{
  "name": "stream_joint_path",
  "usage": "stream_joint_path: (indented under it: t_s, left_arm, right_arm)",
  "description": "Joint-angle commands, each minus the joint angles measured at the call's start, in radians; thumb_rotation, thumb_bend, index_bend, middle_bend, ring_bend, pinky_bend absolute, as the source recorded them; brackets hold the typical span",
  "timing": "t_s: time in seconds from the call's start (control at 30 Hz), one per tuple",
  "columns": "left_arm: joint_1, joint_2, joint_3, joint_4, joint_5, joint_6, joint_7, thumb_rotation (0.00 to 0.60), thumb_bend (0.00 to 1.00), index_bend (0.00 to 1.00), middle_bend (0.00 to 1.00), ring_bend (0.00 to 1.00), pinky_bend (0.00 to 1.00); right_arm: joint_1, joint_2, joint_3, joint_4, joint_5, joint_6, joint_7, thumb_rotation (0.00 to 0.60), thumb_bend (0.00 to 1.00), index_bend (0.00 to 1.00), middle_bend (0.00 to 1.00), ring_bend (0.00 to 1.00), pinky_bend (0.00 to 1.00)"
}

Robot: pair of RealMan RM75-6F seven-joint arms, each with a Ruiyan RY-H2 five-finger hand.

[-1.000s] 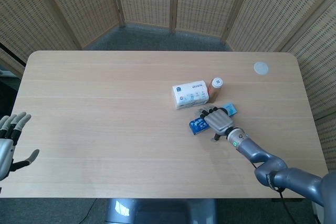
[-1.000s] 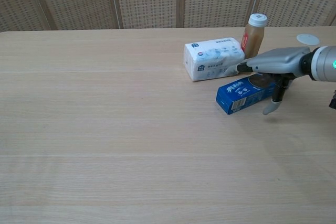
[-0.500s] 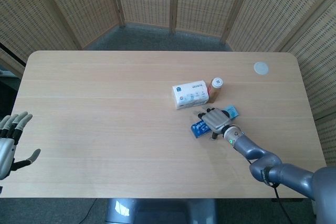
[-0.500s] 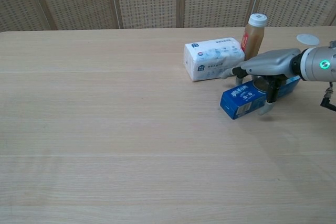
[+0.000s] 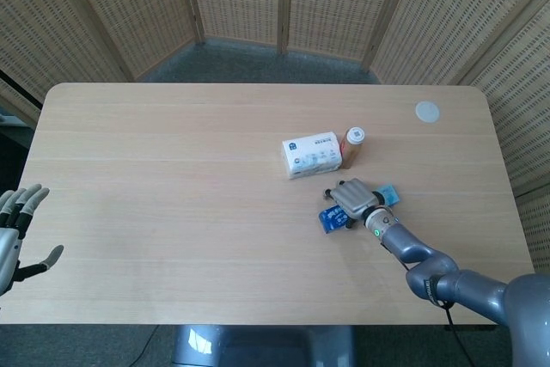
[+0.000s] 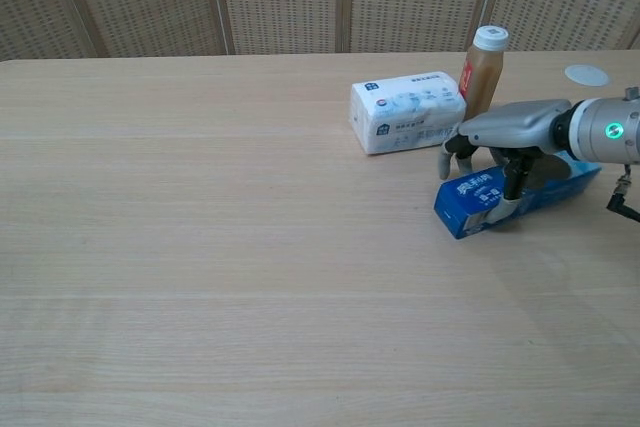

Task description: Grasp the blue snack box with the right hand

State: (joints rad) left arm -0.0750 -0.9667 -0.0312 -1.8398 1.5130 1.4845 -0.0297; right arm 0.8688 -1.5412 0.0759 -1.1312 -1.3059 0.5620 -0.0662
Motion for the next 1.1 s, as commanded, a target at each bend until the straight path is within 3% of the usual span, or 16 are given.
stream_joint_path:
  t_s: [0.03, 0.27, 0.43, 0.77, 1.1]
  left_arm:
    - [0.0, 0.0, 0.001, 0.001, 0.001, 0.0, -0.003, 0.6, 0.32, 0.09, 0.0, 0.0, 0.0]
    - [-0.001, -0.004, 0.001, 0.004, -0.001, -0.003, -0.005, 0.6, 0.32, 0.09, 0.0, 0.0, 0.0]
    - [-0.003, -0.008, 0.001, 0.006, -0.001, -0.005, -0.004, 0.6, 0.32, 0.09, 0.0, 0.0, 0.0]
    - [0.013, -0.015, 0.014, 0.005, 0.008, 0.011, -0.011, 0.6, 0.32, 0.09, 0.0, 0.0, 0.0]
    - [0.052, 0.007, 0.029, 0.004, 0.03, 0.066, -0.031, 0.6, 0.32, 0.09, 0.0, 0.0, 0.0]
  right_arm:
    - [-0.005, 0.006, 0.0, -0.007, -0.001, 0.013, 0.004, 0.6, 0.24, 0.44, 0.75, 0.42, 0.66]
    - [-0.035, 0.066, 0.005, -0.09, 0.003, 0.086, -0.017, 0.6, 0.25, 0.55, 0.87, 0.55, 0.73]
    - [-0.063, 0.13, 0.022, -0.18, 0.016, 0.157, -0.04, 0.6, 0.24, 0.57, 0.9, 0.58, 0.73]
    - [-0.106, 0.24, 0.116, -0.305, -0.001, 0.34, 0.027, 0.6, 0.24, 0.59, 0.91, 0.59, 0.73]
    - [-0.096, 0.313, 0.212, -0.375, -0.017, 0.438, 0.07, 0.6, 0.23, 0.58, 0.91, 0.59, 0.73]
